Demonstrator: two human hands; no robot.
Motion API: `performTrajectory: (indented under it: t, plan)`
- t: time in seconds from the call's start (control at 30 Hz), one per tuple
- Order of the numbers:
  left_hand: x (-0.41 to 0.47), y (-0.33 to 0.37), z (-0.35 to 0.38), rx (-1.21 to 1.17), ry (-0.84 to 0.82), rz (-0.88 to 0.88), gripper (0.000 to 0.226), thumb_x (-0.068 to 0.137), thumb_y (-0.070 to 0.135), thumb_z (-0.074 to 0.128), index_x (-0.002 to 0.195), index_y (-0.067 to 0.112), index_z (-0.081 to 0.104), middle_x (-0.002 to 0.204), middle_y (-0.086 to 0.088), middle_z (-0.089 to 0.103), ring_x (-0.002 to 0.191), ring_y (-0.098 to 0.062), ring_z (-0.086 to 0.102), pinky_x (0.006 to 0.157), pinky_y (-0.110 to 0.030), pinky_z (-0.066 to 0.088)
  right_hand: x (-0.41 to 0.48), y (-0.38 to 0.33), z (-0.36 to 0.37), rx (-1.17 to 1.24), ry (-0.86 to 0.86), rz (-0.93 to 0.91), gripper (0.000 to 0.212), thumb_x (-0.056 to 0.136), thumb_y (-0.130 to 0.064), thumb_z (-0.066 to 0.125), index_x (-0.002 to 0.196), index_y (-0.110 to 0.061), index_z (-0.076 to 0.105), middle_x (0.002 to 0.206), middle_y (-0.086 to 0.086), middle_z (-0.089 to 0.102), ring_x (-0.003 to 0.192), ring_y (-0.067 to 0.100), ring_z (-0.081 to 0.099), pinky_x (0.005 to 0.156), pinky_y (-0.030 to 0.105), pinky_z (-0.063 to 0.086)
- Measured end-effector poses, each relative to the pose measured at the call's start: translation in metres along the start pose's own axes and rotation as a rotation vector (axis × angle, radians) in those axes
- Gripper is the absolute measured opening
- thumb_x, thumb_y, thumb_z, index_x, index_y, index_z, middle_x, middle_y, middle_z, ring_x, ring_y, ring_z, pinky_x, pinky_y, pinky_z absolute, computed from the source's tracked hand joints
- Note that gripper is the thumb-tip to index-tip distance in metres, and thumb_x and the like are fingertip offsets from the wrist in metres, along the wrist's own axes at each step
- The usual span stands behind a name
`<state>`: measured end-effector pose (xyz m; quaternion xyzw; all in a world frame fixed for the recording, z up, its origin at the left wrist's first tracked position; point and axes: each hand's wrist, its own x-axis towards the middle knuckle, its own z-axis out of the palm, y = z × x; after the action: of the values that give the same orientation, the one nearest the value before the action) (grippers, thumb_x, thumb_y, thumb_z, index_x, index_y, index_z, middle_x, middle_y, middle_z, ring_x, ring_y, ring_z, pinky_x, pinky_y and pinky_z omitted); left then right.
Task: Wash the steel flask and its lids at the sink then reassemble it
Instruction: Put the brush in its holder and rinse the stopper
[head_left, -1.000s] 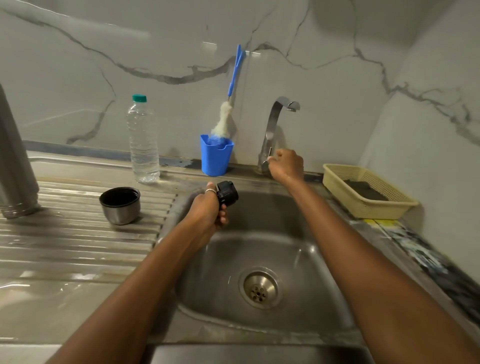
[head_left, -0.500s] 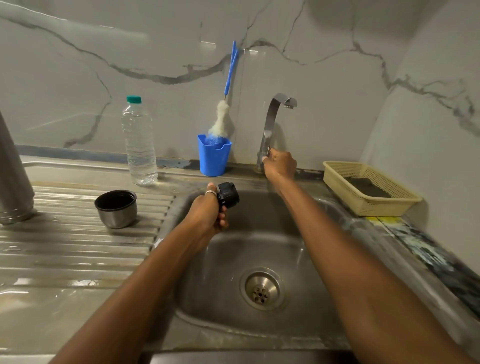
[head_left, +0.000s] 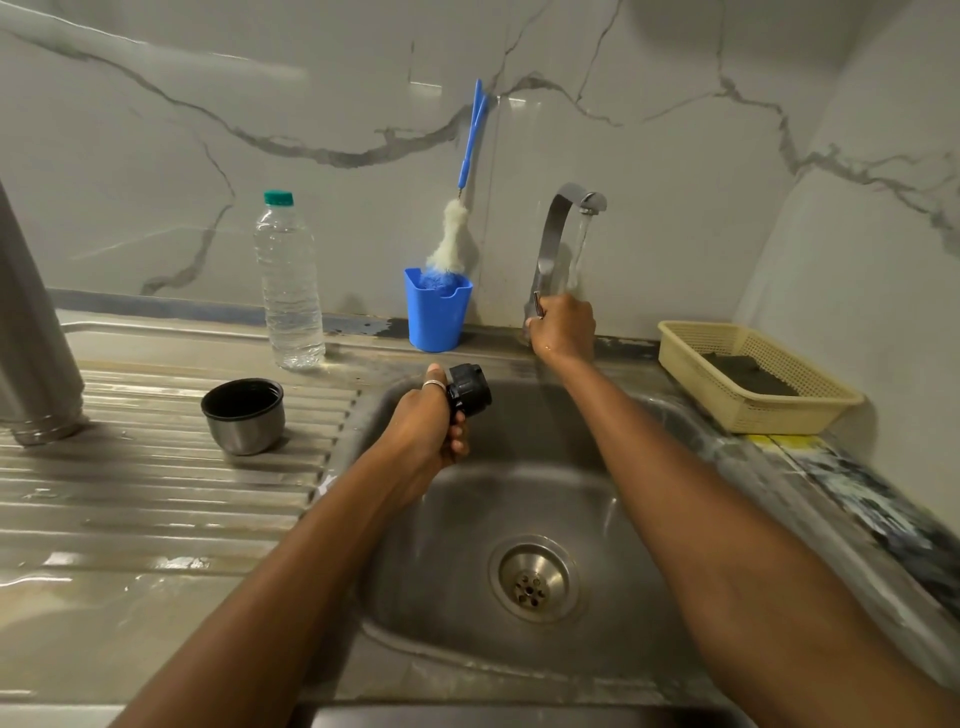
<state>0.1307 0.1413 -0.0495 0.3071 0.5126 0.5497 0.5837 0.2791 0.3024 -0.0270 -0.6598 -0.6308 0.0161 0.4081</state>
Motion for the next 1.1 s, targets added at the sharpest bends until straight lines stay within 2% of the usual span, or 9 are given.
performTrajectory:
  t: [0.13,0.3,0.43,0.57,0.67,0.73,0.8,0.97,1.1]
  plan:
    - [0.003,-0.001,-0.001,0.01,0.008,-0.006,0.042,0.109,0.047,0.033,0.099,0.013,0.055,0.069,-0.003,0.044,0.056,-0.01,0.039,0.041,-0.019,0.039,-0.006,0.002,-0.002,0.125,-0.017,0.043,0.013,0.096,-0.013,0.066,0.102,-0.003,0.072,0.105,0.015,0.071,0.089,0.029,0.072,0.074,0.036,0.064]
    - [0.004,-0.001,-0.001,0.04,0.002,-0.01,0.043,0.109,0.047,0.033,0.102,0.012,0.056,0.07,-0.004,0.046,0.059,-0.012,0.042,0.047,-0.021,0.042,-0.026,-0.005,-0.022,0.09,-0.199,0.048,0.039,0.097,-0.019,0.068,0.133,-0.006,0.061,0.119,0.009,0.068,0.102,0.024,0.07,0.084,0.026,0.057]
    - [0.005,-0.001,0.002,0.056,-0.022,-0.059,0.046,0.107,0.049,0.038,0.106,0.008,0.058,0.072,-0.005,0.049,0.062,-0.013,0.047,0.049,-0.023,0.046,-0.049,0.002,-0.042,0.053,-0.344,0.06,0.029,0.102,-0.028,0.059,0.106,-0.002,0.07,0.092,0.004,0.07,0.07,0.013,0.065,0.058,0.022,0.052]
    - [0.007,-0.003,0.026,0.042,-0.058,-0.101,0.047,0.107,0.048,0.039,0.11,0.006,0.059,0.066,-0.005,0.052,0.059,-0.013,0.048,0.054,-0.025,0.046,-0.076,0.014,-0.066,0.31,-0.544,0.144,0.047,0.106,-0.047,0.044,0.099,-0.008,0.069,0.09,0.008,0.071,0.077,0.022,0.069,0.084,0.043,0.061]
    - [0.017,-0.004,0.055,0.056,-0.148,-0.05,0.051,0.108,0.048,0.036,0.113,0.005,0.063,0.056,-0.003,0.056,0.055,-0.013,0.051,0.057,-0.026,0.048,-0.086,0.014,-0.067,0.383,-0.57,0.185,0.062,0.101,-0.064,0.036,0.1,-0.012,0.069,0.087,0.012,0.074,0.076,0.028,0.073,0.081,0.045,0.062]
    - [0.027,-0.005,0.074,0.064,-0.215,-0.001,0.055,0.107,0.051,0.035,0.117,0.006,0.066,0.066,-0.006,0.062,0.061,-0.017,0.059,0.069,-0.03,0.055,-0.085,0.014,-0.064,0.418,-0.533,0.181,0.06,0.1,-0.066,0.035,0.113,-0.017,0.067,0.089,0.007,0.072,0.078,0.023,0.071,0.08,0.044,0.063]
    - [0.04,-0.01,0.084,0.105,-0.197,0.051,0.051,0.106,0.051,0.038,0.12,0.01,0.066,0.091,-0.013,0.074,0.086,-0.025,0.072,0.088,-0.037,0.059,-0.085,0.014,-0.061,0.456,-0.473,0.2,0.052,0.101,-0.062,0.037,0.125,-0.022,0.06,0.102,0.004,0.069,0.086,0.019,0.068,0.086,0.044,0.061]
    - [0.052,-0.023,0.086,0.35,-0.038,0.305,0.032,0.108,0.036,0.041,0.13,0.017,0.054,0.118,-0.012,0.068,0.101,-0.024,0.069,0.089,-0.042,0.06,-0.077,0.019,-0.051,0.823,-0.507,0.359,0.039,0.104,-0.038,0.051,0.138,-0.02,0.054,0.121,0.004,0.067,0.107,0.019,0.067,0.095,0.043,0.058]
    - [0.056,-0.025,0.085,0.599,-0.083,0.566,0.044,0.1,0.018,0.059,0.143,0.021,0.048,0.132,-0.001,0.057,0.115,-0.019,0.062,0.099,-0.041,0.055,-0.066,0.031,-0.052,1.028,-0.446,0.452,0.027,0.103,-0.025,0.055,0.126,-0.013,0.062,0.116,0.007,0.071,0.106,0.022,0.069,0.092,0.038,0.059]
